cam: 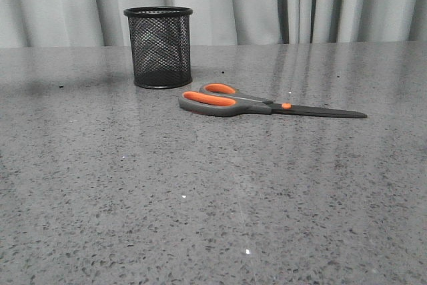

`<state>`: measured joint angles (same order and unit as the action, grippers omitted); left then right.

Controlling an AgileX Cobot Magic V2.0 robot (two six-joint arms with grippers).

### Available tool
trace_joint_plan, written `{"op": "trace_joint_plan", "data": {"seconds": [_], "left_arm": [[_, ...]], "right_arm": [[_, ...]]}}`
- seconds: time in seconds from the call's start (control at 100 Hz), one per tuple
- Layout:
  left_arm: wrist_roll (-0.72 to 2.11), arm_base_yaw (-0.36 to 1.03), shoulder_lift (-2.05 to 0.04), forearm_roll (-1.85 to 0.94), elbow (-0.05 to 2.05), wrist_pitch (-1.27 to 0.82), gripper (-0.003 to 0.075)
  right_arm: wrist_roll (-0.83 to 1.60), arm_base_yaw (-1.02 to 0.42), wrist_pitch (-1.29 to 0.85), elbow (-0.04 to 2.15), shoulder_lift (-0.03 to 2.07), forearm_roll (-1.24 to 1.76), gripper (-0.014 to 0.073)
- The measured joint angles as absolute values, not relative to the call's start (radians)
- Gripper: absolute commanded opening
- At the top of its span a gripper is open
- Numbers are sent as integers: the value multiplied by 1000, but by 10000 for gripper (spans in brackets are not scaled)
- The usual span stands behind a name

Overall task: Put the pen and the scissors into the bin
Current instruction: 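Carry the marker over the black mesh cup and drop it in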

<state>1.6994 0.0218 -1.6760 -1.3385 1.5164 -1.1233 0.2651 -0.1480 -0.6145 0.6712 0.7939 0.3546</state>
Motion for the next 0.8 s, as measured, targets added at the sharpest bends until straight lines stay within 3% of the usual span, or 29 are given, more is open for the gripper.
{"op": "trace_joint_plan", "data": {"seconds": [0.32, 0.69, 0.8], "left_arm": [[1701, 205, -1779, -1398, 1518, -859, -19], [1701, 219, -1912, -1408, 1518, -785, -14], [1701, 219, -1913, -1410, 1518, -785, 81]], "right_arm": [[265, -148, -630, 671, 794, 355, 412], [265, -148, -656, 671, 794, 354, 412], [265, -148, -658, 671, 794, 354, 412]]}}
